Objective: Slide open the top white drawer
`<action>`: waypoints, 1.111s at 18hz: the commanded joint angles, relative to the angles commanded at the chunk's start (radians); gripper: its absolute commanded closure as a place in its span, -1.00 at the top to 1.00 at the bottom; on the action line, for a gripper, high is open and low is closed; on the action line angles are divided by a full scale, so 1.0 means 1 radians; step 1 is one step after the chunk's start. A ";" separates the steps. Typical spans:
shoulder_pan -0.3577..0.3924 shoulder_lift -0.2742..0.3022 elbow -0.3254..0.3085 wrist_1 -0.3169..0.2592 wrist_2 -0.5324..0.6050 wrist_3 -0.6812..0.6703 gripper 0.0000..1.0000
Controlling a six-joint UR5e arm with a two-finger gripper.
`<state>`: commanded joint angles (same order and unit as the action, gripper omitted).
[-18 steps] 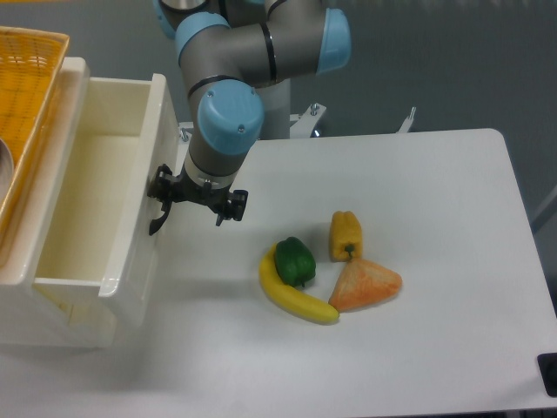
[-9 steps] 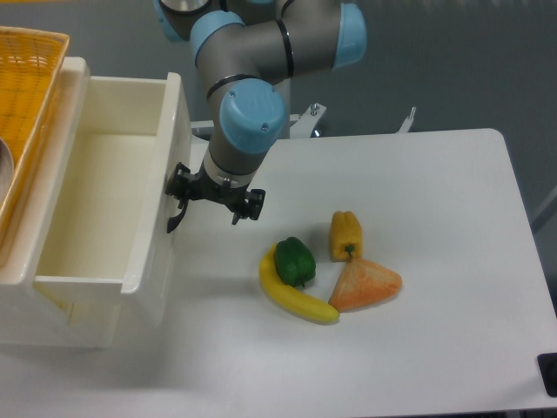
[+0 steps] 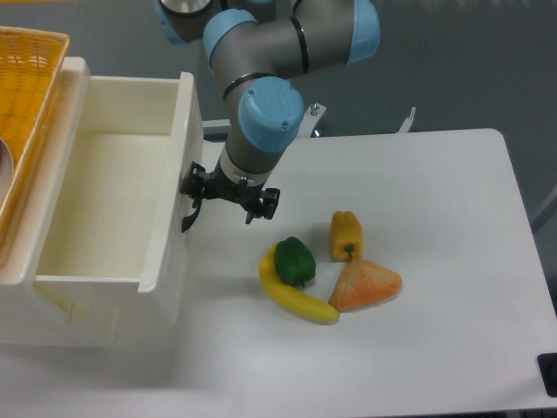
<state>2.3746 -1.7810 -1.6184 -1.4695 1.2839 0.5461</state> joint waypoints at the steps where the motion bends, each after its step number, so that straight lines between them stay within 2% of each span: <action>1: 0.002 0.000 0.003 -0.005 0.000 0.005 1.00; 4: 0.014 -0.002 0.018 -0.021 0.000 0.011 1.00; 17: 0.015 -0.009 0.017 -0.023 -0.014 0.011 1.00; 20: 0.023 -0.009 0.017 -0.043 -0.020 0.011 1.00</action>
<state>2.3976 -1.7902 -1.6015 -1.5125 1.2640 0.5568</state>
